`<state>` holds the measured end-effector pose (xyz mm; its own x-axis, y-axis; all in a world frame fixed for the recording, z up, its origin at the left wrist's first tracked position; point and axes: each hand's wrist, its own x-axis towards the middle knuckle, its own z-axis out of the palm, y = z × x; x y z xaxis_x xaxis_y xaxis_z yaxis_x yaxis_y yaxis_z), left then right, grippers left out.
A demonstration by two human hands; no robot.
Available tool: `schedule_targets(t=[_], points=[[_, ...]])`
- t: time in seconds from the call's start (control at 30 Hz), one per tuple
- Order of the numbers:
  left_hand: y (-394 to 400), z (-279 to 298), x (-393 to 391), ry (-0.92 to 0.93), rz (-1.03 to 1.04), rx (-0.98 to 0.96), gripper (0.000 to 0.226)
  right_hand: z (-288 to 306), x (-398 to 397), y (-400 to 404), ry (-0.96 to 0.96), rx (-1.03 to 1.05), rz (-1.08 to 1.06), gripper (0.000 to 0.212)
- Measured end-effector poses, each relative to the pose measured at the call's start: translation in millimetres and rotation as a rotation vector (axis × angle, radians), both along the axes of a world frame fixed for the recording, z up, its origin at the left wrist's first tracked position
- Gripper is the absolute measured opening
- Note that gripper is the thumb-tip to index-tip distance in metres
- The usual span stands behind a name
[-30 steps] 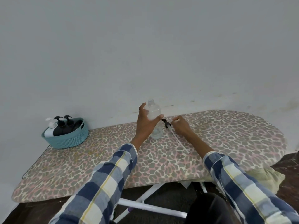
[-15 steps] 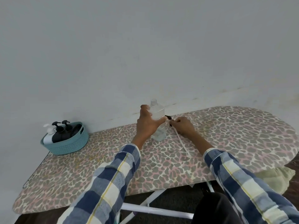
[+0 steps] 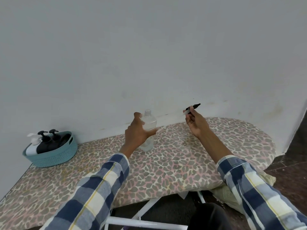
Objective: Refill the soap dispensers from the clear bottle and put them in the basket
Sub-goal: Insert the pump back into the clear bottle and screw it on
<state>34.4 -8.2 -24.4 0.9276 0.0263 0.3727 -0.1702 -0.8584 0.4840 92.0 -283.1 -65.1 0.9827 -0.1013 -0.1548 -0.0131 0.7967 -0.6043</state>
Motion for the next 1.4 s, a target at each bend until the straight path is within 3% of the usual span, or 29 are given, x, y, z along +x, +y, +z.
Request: schedule_targets(t=[0.23, 0.4, 0.77, 1.1, 1.4], points=[[46.2, 16.2, -24.8, 0.059, -0.011, 0.241, 0.092, 9.0, -7.3, 30.5, -0.016, 0.117, -0.006, 0.022], [66.2, 16.9, -37.0, 0.056, 0.01, 0.173, 0.091, 17.9, -14.7, 56.5, -0.029, 0.087, 0.003, 0.028], [56.7, 13.4, -40.0, 0.061, -0.1, 0.237, 0.093, 39.1, -24.0, 57.6, -0.07, -0.137, -0.14, 0.022], [56.6, 11.6, -40.3, 0.068, -0.102, 0.219, 0.095, 42.4, -28.3, 47.1, -0.085, -0.147, -0.149, 0.018], [56.3, 9.9, -43.2, 0.046, -0.098, 0.201, 0.093, 55.1, -37.7, 55.4, -0.347, -0.281, -0.056, 0.014]])
